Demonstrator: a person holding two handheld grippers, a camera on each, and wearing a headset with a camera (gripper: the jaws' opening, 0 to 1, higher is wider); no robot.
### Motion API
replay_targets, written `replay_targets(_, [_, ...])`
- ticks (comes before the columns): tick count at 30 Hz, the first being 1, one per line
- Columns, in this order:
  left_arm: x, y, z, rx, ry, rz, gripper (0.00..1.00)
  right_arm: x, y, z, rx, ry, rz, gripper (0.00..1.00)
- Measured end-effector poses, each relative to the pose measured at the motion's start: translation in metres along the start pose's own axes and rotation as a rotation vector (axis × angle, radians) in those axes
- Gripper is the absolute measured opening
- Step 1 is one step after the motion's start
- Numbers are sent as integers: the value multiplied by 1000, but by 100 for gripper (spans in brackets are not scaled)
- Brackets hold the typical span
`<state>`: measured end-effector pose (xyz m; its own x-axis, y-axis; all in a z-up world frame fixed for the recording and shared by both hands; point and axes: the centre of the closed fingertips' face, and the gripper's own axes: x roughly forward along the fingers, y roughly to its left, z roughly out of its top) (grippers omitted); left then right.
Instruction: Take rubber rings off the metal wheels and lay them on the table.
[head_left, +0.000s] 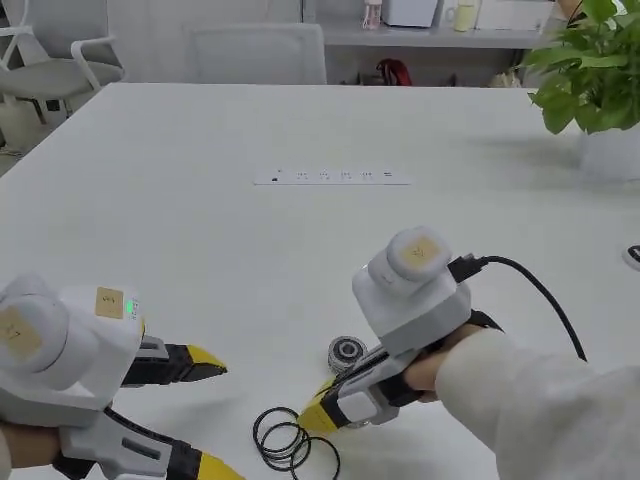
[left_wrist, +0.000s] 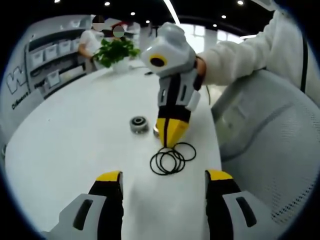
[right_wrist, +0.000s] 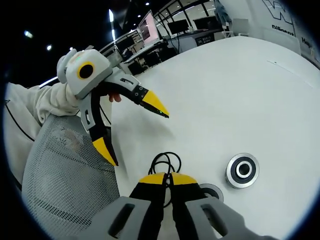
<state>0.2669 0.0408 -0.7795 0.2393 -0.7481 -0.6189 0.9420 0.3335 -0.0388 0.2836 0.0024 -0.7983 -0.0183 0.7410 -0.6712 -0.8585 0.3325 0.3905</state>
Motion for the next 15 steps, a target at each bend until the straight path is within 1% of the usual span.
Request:
replay_targets(3, [-1, 0, 2, -1, -6, 3, 68, -4, -2, 5, 7, -22, -8, 2])
replay_targets(5, [-1, 0, 3, -6, -10, 0, 69, -6, 0, 9, 13, -39, 2, 4])
replay_targets(7, [-1, -1, 3, -16, -15, -3, 72, -8, 2, 13, 1, -53, 1, 6])
replay_targets(10, [-1, -1, 4, -15, -17, -2, 73, -12, 6, 20, -18, -74, 10, 9])
replay_targets(12, [-2, 0, 5, -16, -19, -1, 73, -16, 8, 25, -35, -90, 11, 15])
replay_targets(15, [-7, 1, 8, -16, -23, 4, 75, -23, 7, 36, -49, -130, 1, 23])
